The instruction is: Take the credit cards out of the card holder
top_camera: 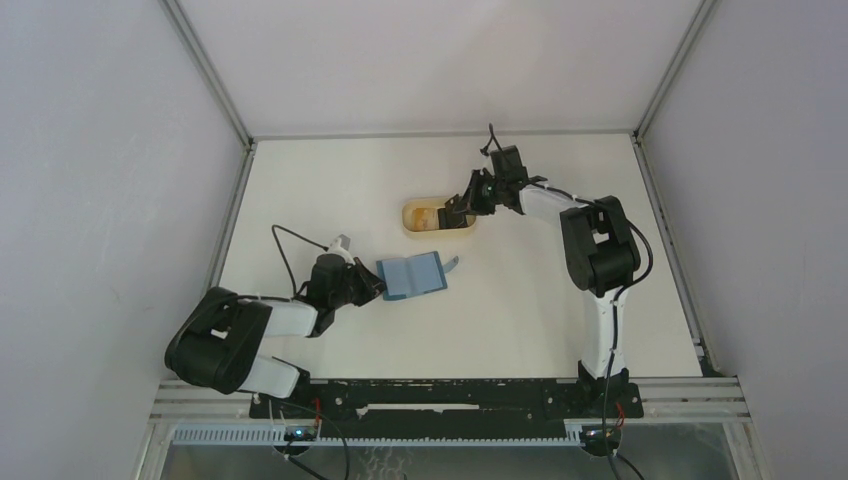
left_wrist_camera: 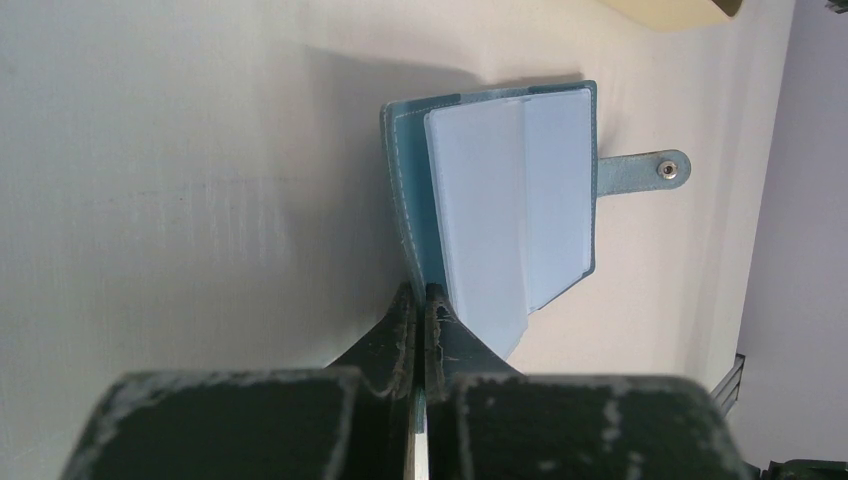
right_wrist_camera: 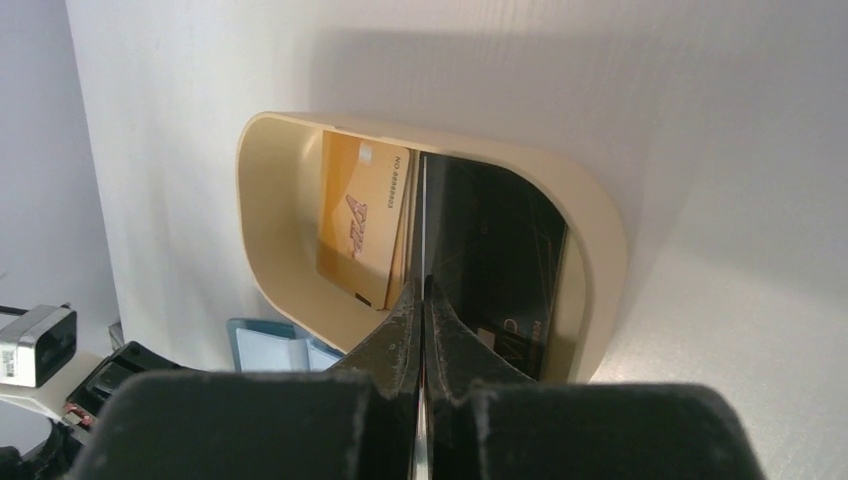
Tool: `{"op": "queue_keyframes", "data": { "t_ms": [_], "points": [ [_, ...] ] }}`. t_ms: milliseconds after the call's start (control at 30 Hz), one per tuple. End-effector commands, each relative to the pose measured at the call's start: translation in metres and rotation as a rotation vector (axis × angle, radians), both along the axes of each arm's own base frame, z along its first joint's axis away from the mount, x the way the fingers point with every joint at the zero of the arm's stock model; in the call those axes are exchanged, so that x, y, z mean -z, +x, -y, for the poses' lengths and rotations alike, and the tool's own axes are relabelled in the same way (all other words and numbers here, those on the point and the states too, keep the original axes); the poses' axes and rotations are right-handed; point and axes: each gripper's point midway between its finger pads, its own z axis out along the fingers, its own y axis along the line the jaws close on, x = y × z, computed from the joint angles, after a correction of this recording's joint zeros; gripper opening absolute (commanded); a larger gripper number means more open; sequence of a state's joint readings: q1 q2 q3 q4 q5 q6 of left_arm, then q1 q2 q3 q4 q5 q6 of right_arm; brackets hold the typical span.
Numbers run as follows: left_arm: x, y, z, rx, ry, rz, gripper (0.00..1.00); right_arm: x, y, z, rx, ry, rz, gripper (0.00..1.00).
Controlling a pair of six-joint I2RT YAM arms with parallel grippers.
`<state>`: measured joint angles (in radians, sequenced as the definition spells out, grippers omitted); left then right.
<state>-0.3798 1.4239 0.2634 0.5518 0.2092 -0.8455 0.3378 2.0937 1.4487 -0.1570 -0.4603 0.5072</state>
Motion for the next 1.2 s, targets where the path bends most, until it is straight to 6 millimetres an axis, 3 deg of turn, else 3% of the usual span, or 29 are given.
{"op": "queue_keyframes", "data": {
  "t_ms": [0,167,300,433,567,667,867,1167],
  "points": [
    [0.036,-0.029,-0.020,0.008,0.133,-0.122,0.00,-0.012,0.012,0.008,0.010,-0.024,0.066,0.09],
    [0.029,-0.026,-0.022,0.007,0.152,-0.109,0.00,-0.026,0.012,0.018,0.033,-0.066,0.116,0.30],
    [0.020,-0.023,-0.025,0.007,0.177,-0.093,0.00,-0.048,0.013,0.023,0.045,-0.087,0.170,0.40],
    [0.007,-0.020,-0.024,0.025,0.208,-0.079,0.00,-0.074,0.005,0.016,0.019,-0.102,0.226,0.52],
    [-0.013,-0.011,-0.023,0.045,0.266,-0.057,0.00,-0.088,-0.015,0.003,-0.012,-0.152,0.268,0.61],
    [-0.022,-0.009,-0.027,0.035,0.314,-0.069,0.00,-0.085,-0.037,-0.011,-0.047,-0.175,0.266,0.64],
    [-0.034,-0.006,-0.037,0.011,0.439,-0.085,0.00,-0.060,-0.087,-0.046,-0.154,-0.153,0.187,0.64],
    [-0.072,0.002,-0.029,0.014,0.419,-0.033,0.00,-0.023,-0.150,-0.091,-0.300,-0.145,0.097,0.65]
  ]
}}
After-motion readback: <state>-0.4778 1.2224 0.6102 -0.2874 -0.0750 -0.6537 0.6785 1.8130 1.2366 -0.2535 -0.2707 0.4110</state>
